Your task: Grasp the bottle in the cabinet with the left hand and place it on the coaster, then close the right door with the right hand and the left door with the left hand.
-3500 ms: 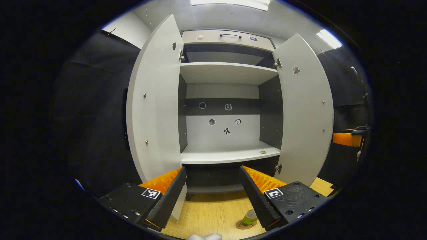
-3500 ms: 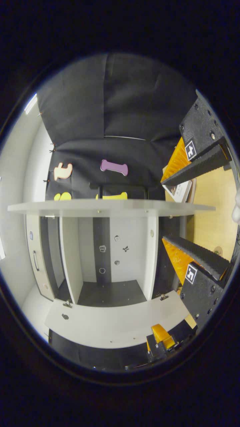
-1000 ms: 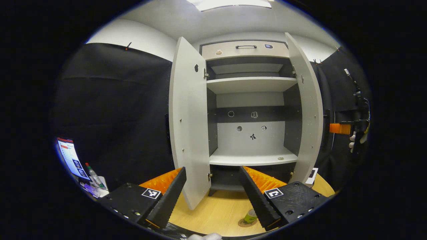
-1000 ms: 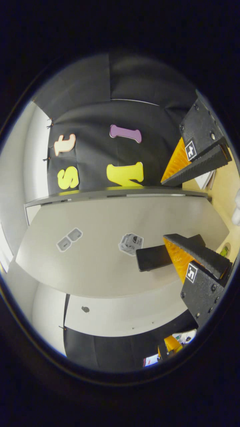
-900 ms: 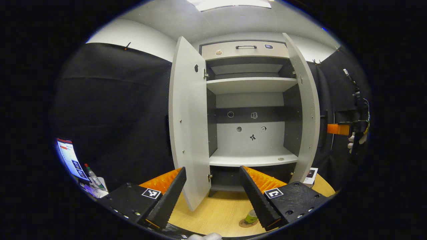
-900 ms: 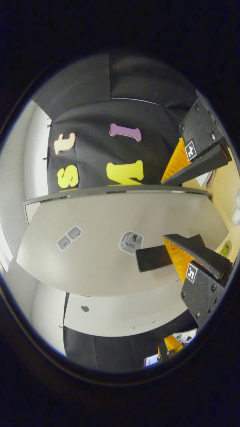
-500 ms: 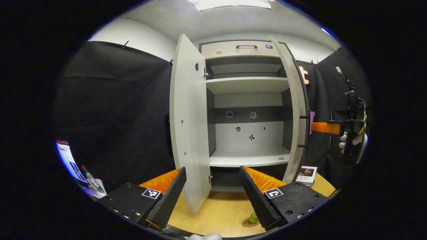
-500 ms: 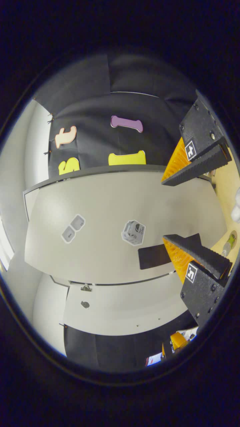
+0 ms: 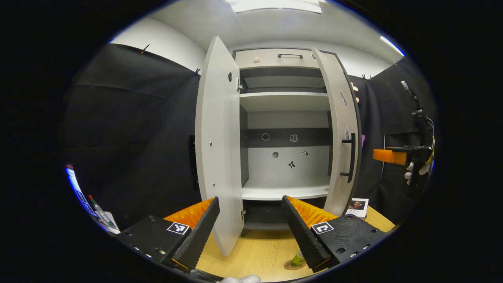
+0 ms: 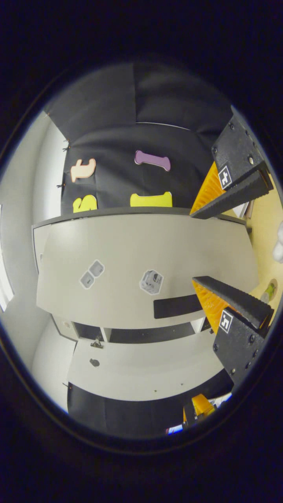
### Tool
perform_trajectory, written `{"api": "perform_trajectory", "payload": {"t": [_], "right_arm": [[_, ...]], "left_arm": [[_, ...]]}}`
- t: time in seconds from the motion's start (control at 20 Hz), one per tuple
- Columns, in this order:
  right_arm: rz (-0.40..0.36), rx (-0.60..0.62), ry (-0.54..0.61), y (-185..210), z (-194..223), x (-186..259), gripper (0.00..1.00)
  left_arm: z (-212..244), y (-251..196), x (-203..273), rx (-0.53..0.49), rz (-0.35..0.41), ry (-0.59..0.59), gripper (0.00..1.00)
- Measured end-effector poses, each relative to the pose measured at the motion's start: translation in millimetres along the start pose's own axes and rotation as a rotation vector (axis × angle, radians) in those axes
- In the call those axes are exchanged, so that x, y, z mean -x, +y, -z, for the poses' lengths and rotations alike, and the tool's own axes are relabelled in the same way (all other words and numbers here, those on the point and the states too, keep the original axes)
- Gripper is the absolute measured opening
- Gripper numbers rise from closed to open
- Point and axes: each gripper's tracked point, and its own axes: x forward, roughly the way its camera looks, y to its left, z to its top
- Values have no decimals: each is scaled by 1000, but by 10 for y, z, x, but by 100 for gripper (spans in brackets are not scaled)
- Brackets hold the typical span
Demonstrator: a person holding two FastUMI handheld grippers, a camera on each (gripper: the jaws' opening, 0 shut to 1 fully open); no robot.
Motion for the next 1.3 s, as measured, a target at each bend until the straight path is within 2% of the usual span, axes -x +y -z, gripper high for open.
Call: {"api": "perform_trajectory", "payload": {"t": [0.05,0.1,0.3,0.45,0.5,0.65,0.7,0.75,1.0,1.15,1.25,1.3], "right_arm": [[8,-1,4,-2,28,34,96],[17,-1,9,0,64,63,96],[50,-6,32,36,224,181,96],[65,-12,50,131,361,264,94],[63,-12,56,138,394,299,96],[62,-11,82,287,557,385,96],[66,-6,93,334,627,416,96],[73,1,104,362,674,446,94],[116,5,122,451,807,597,96],[126,5,142,463,829,649,94],[139,17,140,429,793,676,96],[141,19,138,428,780,686,96]], "left_arm": [[3,14,-3,2,6,-1,99],[16,36,-7,6,11,0,96],[25,250,-41,6,5,-1,96],[32,546,-72,-4,-24,-4,96],[32,674,-96,-8,-38,-6,99],[-9,1105,-158,-19,-90,-18,96],[-22,1254,-202,-22,-107,-24,99],[-28,1413,-243,-25,-127,-28,96],[-117,2112,-558,-14,-200,-47,96],[-194,2304,-797,1,-207,-63,97],[-228,2358,-955,2,-206,-67,96],[-259,2355,-1015,6,-200,-77,100]]}}
